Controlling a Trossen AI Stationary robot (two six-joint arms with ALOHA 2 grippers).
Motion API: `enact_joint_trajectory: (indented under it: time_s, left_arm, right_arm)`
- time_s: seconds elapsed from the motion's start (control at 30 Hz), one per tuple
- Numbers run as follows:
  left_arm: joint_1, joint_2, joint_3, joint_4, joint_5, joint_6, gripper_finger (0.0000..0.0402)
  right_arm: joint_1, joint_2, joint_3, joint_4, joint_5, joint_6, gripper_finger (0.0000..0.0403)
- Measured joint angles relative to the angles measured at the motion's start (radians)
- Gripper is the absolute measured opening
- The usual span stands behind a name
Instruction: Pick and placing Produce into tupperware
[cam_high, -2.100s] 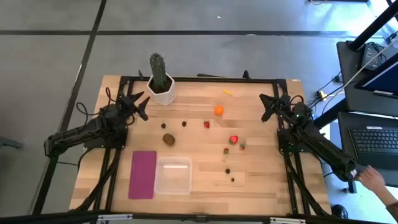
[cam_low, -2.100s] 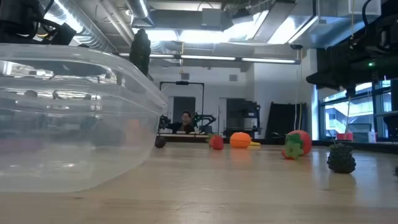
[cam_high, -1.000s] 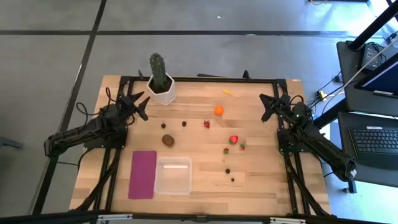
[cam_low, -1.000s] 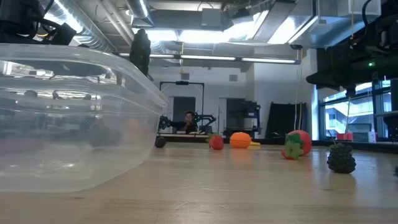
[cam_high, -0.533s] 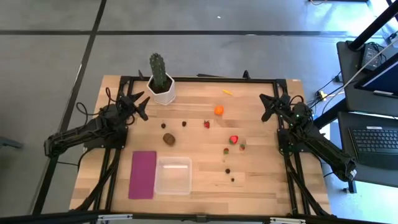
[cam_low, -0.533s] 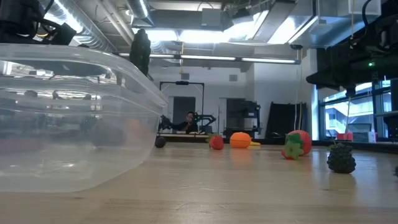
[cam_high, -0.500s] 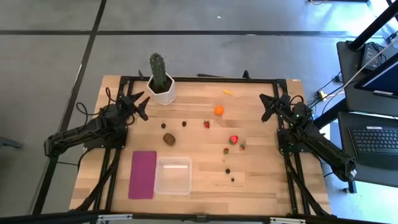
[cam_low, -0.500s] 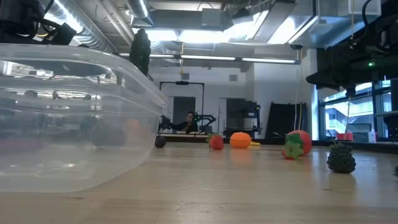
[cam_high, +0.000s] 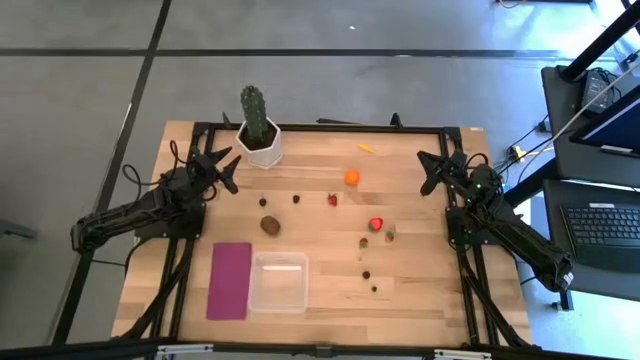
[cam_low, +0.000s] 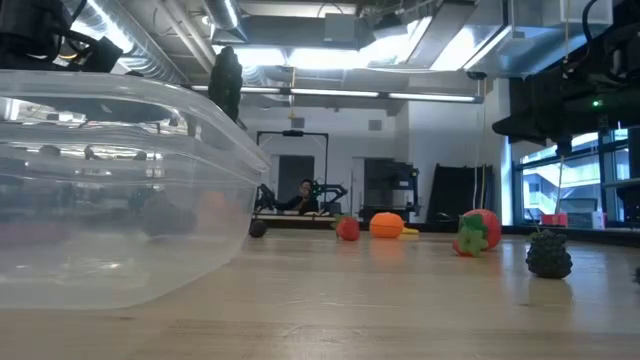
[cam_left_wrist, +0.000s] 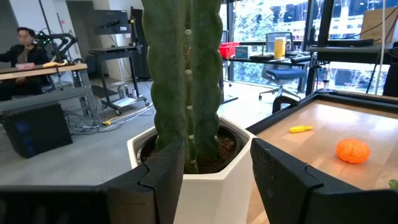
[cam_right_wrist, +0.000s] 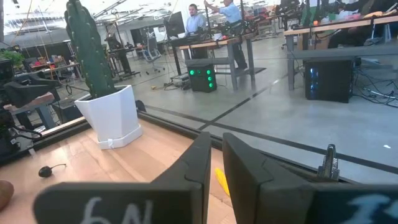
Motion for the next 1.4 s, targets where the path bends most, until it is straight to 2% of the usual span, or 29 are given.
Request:
enact_joint_trajectory:
  time_s: [1.4]
  left_arm:
    - [0.000, 0.000, 0.000, 0.000, 0.000, -0.030, 0.0179]
  right_arm:
    - [0.000, 0.000, 0.000, 0.003, 0.025, 0.052, 0.0046]
